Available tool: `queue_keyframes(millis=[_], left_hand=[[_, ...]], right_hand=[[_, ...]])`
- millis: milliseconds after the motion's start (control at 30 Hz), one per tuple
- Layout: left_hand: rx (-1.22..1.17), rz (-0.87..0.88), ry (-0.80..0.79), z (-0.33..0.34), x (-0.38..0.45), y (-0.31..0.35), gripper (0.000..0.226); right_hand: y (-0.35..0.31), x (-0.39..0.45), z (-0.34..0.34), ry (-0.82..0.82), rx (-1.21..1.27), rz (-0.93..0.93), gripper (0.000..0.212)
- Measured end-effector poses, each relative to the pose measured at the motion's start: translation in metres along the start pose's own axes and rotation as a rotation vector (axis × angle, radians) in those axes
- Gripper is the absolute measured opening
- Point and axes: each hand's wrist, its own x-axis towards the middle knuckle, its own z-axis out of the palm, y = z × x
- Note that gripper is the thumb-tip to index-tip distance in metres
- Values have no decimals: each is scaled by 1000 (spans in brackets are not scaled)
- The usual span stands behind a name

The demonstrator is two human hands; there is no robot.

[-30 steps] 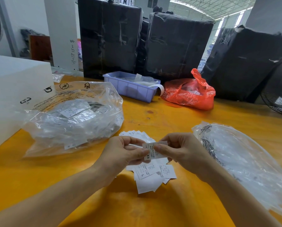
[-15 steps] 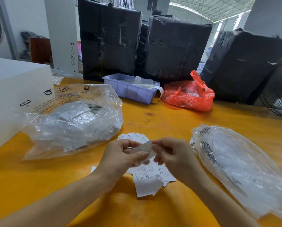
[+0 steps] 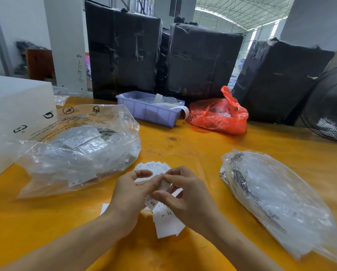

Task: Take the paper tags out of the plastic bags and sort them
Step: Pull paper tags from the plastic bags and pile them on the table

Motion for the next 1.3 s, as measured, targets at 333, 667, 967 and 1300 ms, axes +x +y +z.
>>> queue_keyframes(millis=[333, 667, 967, 1300], left_hand=[[94, -35, -237, 5, -6, 11, 43], [378, 427, 195, -55, 39, 74, 6], [927, 319, 584, -147, 83, 72, 22], [1428, 336, 657, -130, 75, 83, 62]], right_hand=[[5, 4, -16, 231, 370, 136, 13], [35, 12, -131, 302, -460, 315, 15], [96, -13, -148, -123, -637, 788, 35], [95, -6, -159, 13, -419, 817, 26]])
